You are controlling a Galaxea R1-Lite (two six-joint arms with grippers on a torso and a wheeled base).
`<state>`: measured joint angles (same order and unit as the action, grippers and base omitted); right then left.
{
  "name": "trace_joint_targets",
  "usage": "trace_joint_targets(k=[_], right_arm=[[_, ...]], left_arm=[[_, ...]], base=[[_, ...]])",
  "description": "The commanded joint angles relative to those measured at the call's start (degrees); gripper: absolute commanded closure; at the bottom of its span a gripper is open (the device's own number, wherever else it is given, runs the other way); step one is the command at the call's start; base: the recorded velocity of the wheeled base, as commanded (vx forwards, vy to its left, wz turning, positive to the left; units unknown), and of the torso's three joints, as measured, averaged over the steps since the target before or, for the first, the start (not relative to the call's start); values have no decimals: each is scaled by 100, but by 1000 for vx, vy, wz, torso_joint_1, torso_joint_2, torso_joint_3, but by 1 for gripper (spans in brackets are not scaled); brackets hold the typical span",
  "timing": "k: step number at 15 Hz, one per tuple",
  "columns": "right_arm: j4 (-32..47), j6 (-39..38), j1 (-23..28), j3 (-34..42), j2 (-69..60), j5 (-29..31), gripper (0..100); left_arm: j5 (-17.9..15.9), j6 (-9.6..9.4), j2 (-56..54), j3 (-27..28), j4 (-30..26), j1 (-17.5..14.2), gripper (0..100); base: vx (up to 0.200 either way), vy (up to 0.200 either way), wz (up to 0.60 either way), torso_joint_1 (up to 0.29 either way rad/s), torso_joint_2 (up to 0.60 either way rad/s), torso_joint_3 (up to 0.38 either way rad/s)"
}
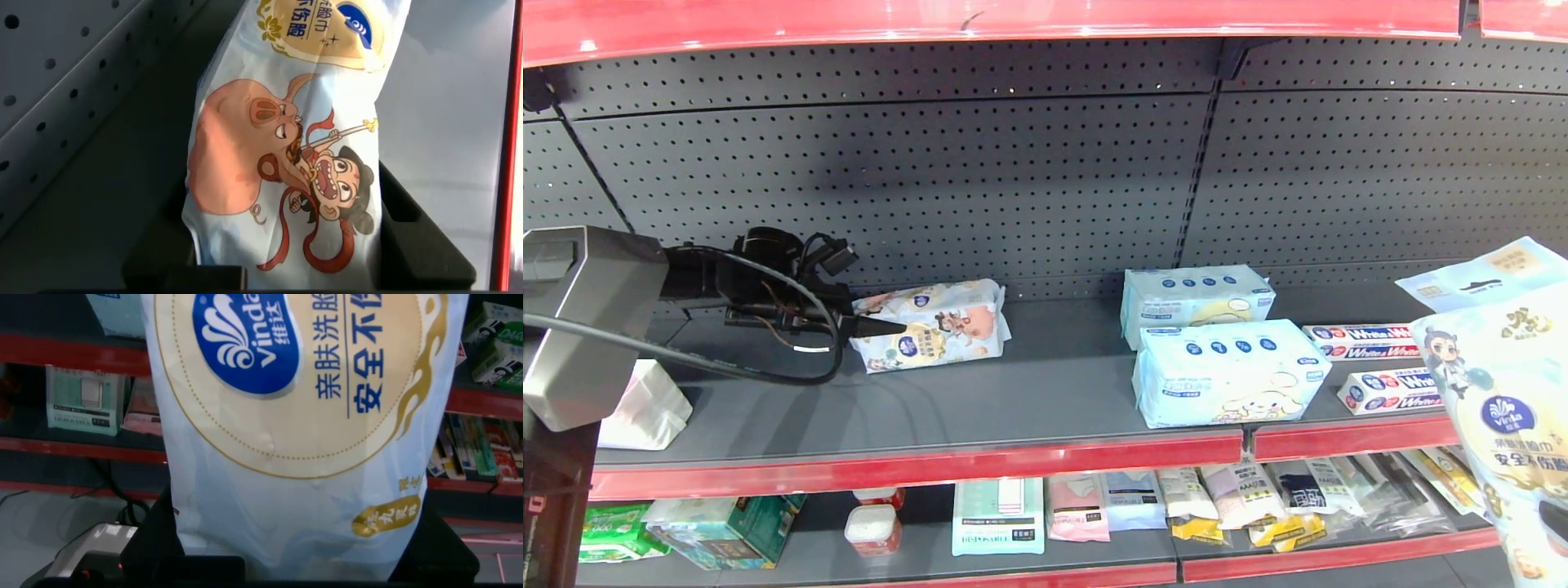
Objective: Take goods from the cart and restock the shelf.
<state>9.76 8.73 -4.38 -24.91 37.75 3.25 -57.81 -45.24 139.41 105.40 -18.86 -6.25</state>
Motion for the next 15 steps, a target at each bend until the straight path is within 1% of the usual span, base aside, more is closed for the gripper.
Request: trace_joint_targets(k=[1,2,3,4,5,7,8,9,10,11,12,13,14,15], right_arm=[[-1,6,-2,-6,-5,0,100],[-1,6,-2,-6,-14,0,100],[-1,6,7,3,-14,0,100],[-1,6,7,3,-14,0,100],[-1,6,7,21,-14,0,100],[-1,6,7,21,-14,0,100],[-1,6,7,12,-5,0,100],[-1,6,7,3,-5,0,100],[-1,6,7,-6,-5,0,100],[-1,6,7,-6,-14,8,100],[-1,6,7,-6,-5,0,100],[-1,6,7,-6,-5,8,100],[-1,15,7,-6,4,0,100],[-1,41,7,-6,4,0,100]], left_arm=[[-11,-46,-72,-2,-4,-25,100],[-240,-169,-362,-28,-461,-78,100],[-345,-266,-503,-63,-628,-87,100],[-380,-451,-617,-143,-672,-122,100],[-380,-539,-705,-248,-672,-183,100],[-433,-547,-889,-503,-672,-262,100],[-433,-591,-1004,-723,-654,-306,100],[-442,-820,-1092,-1065,-619,-394,100],[-495,-1013,-1127,-1268,-619,-456,100],[-512,-1110,-1179,-1443,-619,-500,100],[-521,-1163,-1302,-1707,-575,-544,100],[-521,-1171,-1329,-1839,-478,-552,100],[-521,-1189,-1329,-2015,-188,-579,100],[-521,-1215,-1329,-2340,225,-605,100]], base=[[0,0,0,0,0,0],[0,0,0,0,0,0],[0,0,0,0,0,0],[0,0,0,0,0,0],[0,0,0,0,0,0],[0,0,0,0,0,0],[0,0,0,0,0,0],[0,0,0,0,0,0],[0,0,0,0,0,0],[0,0,0,0,0,0],[0,0,0,0,0,0],[0,0,0,0,0,0],[0,0,0,0,0,0],[0,0,0,0,0,0]])
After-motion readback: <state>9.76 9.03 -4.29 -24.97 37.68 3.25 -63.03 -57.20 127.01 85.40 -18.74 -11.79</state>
